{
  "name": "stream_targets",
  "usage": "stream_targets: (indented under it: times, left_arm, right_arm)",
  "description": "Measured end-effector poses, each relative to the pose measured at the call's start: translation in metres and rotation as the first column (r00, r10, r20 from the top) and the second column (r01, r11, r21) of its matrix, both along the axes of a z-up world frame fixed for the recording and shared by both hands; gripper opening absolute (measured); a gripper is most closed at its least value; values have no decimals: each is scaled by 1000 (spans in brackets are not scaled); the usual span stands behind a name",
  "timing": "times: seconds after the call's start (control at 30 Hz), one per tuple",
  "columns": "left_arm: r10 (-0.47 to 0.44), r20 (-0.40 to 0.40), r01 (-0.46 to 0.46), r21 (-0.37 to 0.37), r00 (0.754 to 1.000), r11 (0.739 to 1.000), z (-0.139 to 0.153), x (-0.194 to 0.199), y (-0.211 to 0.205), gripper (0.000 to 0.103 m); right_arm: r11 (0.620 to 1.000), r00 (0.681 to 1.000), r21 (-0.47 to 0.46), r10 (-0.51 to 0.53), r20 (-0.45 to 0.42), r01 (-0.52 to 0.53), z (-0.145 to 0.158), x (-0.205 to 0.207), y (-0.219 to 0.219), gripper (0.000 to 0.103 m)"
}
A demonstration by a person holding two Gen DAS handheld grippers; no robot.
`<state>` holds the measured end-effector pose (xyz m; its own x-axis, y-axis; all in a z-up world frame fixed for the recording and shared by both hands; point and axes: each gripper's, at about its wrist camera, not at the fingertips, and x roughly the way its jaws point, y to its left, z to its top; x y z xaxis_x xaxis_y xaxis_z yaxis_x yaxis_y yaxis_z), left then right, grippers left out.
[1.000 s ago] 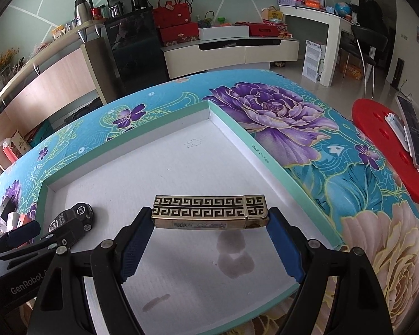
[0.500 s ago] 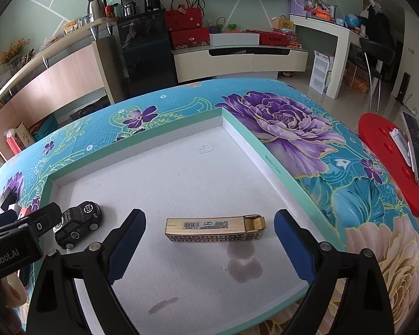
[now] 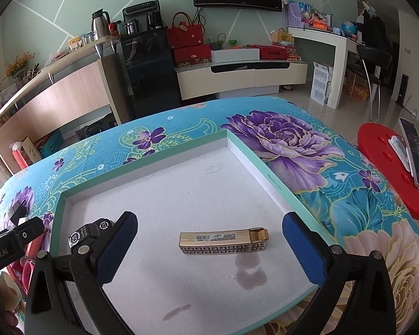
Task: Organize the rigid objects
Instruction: 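Move both open tools back over the toy pile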
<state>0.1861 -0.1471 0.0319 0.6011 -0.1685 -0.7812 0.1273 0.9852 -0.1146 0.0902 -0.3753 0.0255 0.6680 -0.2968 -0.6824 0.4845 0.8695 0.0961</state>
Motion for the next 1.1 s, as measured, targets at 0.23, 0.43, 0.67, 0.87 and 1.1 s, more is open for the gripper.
stream_targets:
  times: [0.23,0.43,0.67,0.87,1.1]
  left_arm:
    - [191,90,-187,-48,977,981,17,-19,71,103]
    - [343,85,-334,-98,936,937,12,-38,142,103]
    - [486,84,-477,-111,870,872,3,-53,205,103]
    - [549,57,-540,-114,834,834,-9,-60,238,103]
    - [536,23,-533,-89,844,842,-24,-64,255,103]
  right_arm:
    - [989,989,91,110,98,-119,19,0,25,103]
    - [959,962,104,251,111,-262,23,13,79,103]
    - [892,907,163,413,87,-422,13,27,150,103]
    - [858,867,127,496,49,-498,4,31,191,103]
    - [825,828,98,560,-9,-557,-8,34,222,103]
